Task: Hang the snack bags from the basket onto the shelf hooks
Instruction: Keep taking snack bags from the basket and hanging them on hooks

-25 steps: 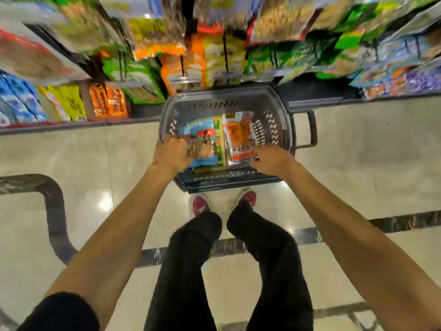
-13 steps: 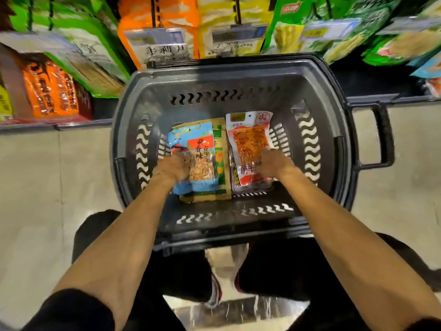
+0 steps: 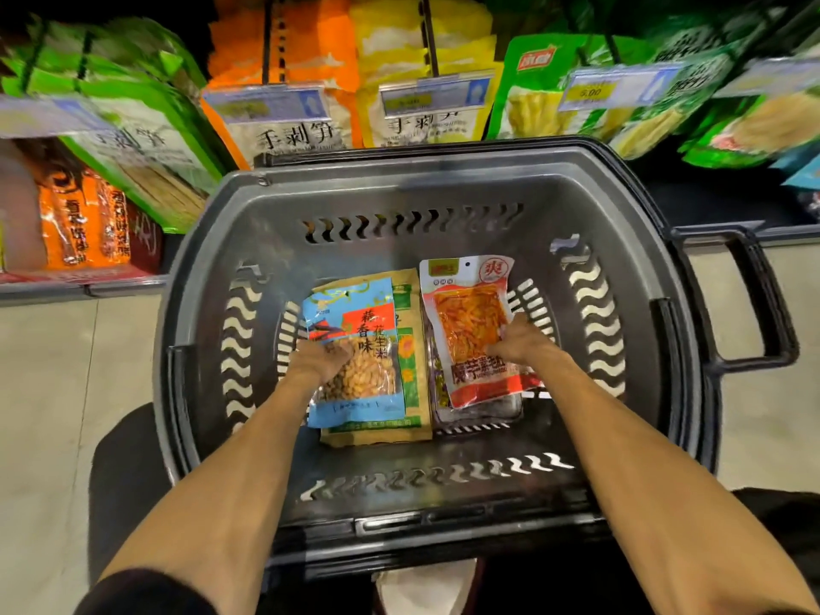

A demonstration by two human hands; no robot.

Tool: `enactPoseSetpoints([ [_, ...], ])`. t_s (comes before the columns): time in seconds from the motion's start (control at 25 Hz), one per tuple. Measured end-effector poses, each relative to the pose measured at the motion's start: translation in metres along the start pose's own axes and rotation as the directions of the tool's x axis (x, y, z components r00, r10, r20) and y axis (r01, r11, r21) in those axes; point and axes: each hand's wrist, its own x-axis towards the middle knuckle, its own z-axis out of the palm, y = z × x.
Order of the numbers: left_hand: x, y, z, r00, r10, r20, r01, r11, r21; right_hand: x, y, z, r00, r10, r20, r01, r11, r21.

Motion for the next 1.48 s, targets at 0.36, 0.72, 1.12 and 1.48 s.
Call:
enactPoseSetpoints([
  [0.36,-0.004,-0.002,0.008,0.99,-0.063,0.128,0.103,0.938,-0.33,0.0,-0.002,-0.002,0.997,0.053,-0.051,-0.046,0.991,0.128],
  [0.72,-0.096,0.0,-0.029,0.997,-0.037,0.073,0.07,0.852,-0.52,-0.075,-0.014,-0.033,0.999,0.039,0.027,-0.047,0.815,0.578],
  [1.12,-0.324,0.032,-0.188,0.966,0.241,-0.097,-0.249,0.755,-0.607,-0.314,-0.039,-0.14,0.995,-0.095,-0.031,0.086,0.652,0.754],
  [1.48,-0.535,0.049,-0.32,0.91,0.36,-0.206,-0.386,0.553,-0.739,-0.543,-0.069,-0.3,0.928,-0.329,-0.173,0.337,0.549,0.764],
])
